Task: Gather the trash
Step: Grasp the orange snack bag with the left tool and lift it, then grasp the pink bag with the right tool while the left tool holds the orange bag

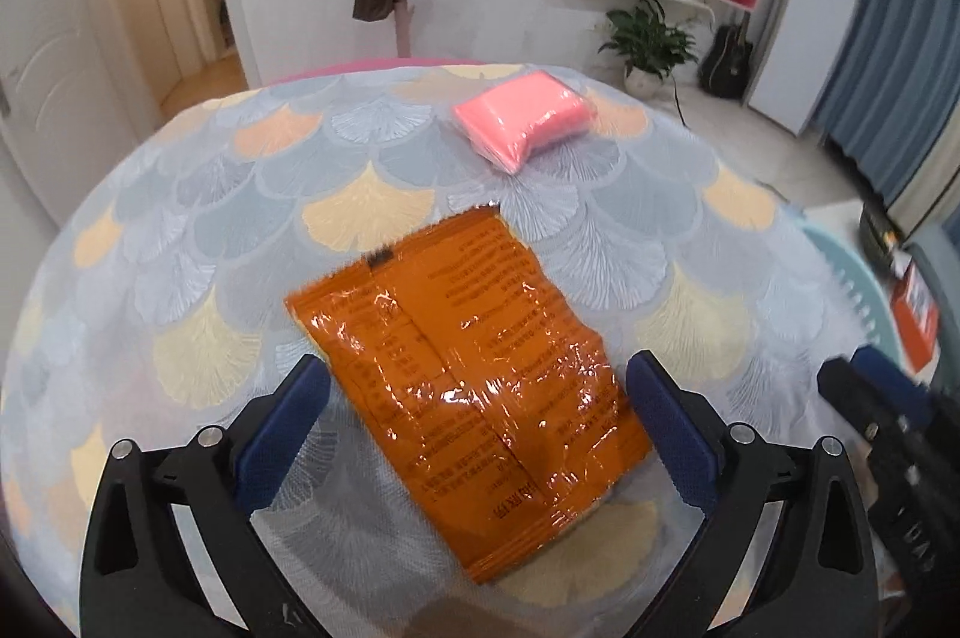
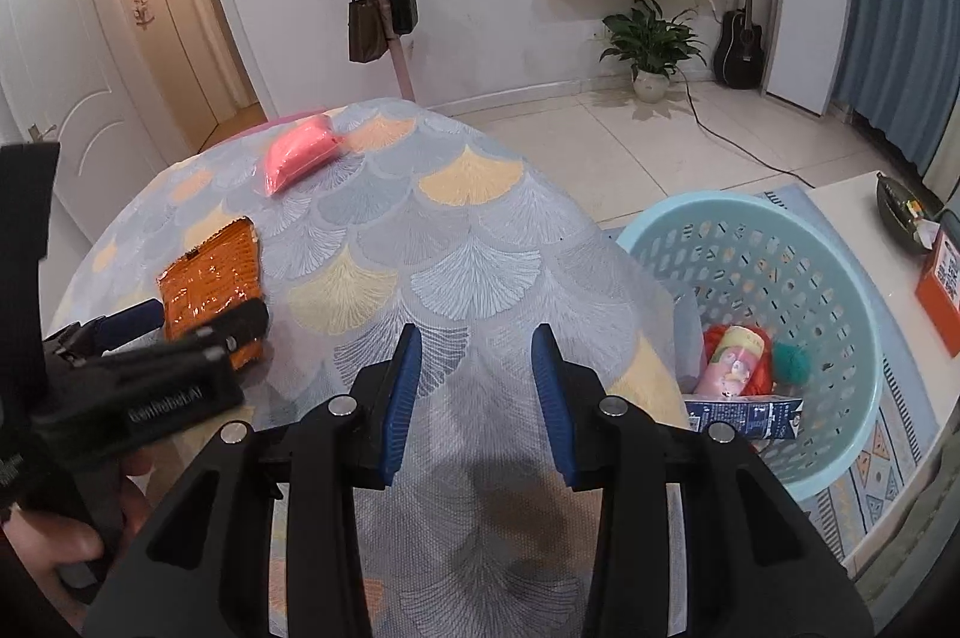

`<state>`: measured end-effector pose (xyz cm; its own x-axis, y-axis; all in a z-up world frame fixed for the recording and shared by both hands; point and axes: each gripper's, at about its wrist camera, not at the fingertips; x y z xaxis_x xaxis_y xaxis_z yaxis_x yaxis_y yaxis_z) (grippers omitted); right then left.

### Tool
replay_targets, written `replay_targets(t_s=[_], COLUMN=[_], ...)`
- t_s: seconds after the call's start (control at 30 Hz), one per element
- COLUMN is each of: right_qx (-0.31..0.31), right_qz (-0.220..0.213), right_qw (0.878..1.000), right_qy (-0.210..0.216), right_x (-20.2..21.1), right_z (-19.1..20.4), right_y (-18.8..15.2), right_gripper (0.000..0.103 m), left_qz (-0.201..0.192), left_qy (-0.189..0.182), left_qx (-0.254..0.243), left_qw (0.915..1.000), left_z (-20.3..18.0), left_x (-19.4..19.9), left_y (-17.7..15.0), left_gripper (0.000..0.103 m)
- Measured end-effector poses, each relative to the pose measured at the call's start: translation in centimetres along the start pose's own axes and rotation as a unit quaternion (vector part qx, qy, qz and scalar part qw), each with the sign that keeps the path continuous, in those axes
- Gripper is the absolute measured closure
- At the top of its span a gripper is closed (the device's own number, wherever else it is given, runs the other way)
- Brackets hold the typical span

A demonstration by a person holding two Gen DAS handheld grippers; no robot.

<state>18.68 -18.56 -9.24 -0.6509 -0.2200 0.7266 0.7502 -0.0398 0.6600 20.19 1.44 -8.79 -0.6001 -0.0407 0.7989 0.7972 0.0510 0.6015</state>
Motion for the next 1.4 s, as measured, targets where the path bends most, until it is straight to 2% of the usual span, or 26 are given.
replay_targets(t_s=[0.13,0.2,0.23,0.3,0.37,0.47,0.57,0.77,0.97,1.03,1.1,1.27,1.4], right_qx=[-0.003,-0.004,-0.004,-0.002,0.001,0.013,0.022,0.036,0.058,0.067,0.066,0.045,0.014], right_qz=[0.007,0.009,0.008,0.006,0.006,0.005,0.004,0.003,0.009,0.013,0.027,0.065,0.073], right_qw=[1.0,1.0,1.0,1.0,1.0,1.0,1.0,0.999,0.998,0.997,0.995,0.993,0.994], right_qy=[0.005,0.005,0.005,0.006,0.004,-0.003,-0.009,-0.013,0.031,0.046,0.069,0.082,0.085], right_x=[-0.3,-0.4,-0.3,-0.2,-0.3,-0.3,-0.3,-0.2,0.2,0.0,-1.1,-5.2,-7.9], right_z=[-0.1,-0.1,-0.1,-0.1,0.1,0.6,0.9,1.4,4.3,5.7,7.2,9.4,10.3], right_y=[0.1,0.1,0.1,0.1,0.1,0.0,0.0,0.1,2.7,4.0,5.4,7.7,9.2], right_gripper=[0.068,0.068,0.068,0.068,0.068,0.068,0.068,0.068,0.068,0.063,0.056,0.055,0.055], left_qz=[-0.002,-0.005,-0.008,-0.009,-0.011,-0.013,-0.016,-0.041,-0.069,-0.073,-0.076,-0.076,-0.08], left_qy=[0.004,0.004,0.001,-0.013,-0.049,-0.072,-0.096,-0.115,-0.118,-0.117,-0.117,-0.116,-0.112], left_qx=[-0.022,-0.024,-0.023,-0.017,0.001,0.014,0.025,0.028,0.037,0.044,0.053,0.073,0.073], left_qw=[0.9998,0.9997,0.9997,0.9997,0.9988,0.9972,0.995,0.9921,0.9899,0.9894,0.9888,0.9875,0.9877], left_z=[0.2,0.4,0.7,1.7,2.8,3.6,3.9,4.2,6.5,7.3,8.4,10.6,11.3], left_x=[0.7,1.2,1.5,1.9,2.2,2.5,3.0,5.6,7.4,7.5,7.4,6.6,5.9], left_y=[-0.1,-0.4,-0.4,-0.6,-0.7,-1.2,-1.6,-2.6,-2.4,-2.3,-2.2,-2.5,-2.2], left_gripper=[0.025,0.044,0.049,0.065,0.071,0.083,0.085,0.09,0.091,0.091,0.091,0.091,0.091])
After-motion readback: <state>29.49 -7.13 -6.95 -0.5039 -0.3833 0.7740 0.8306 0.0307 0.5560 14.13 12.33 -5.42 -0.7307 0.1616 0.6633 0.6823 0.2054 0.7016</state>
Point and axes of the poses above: each gripper's, at about its wrist camera, not at the fingertips, and x roughly against the way its jaws point, z to its left, y to its top, and after that the axes turned 3 degrees about -x, right-handed
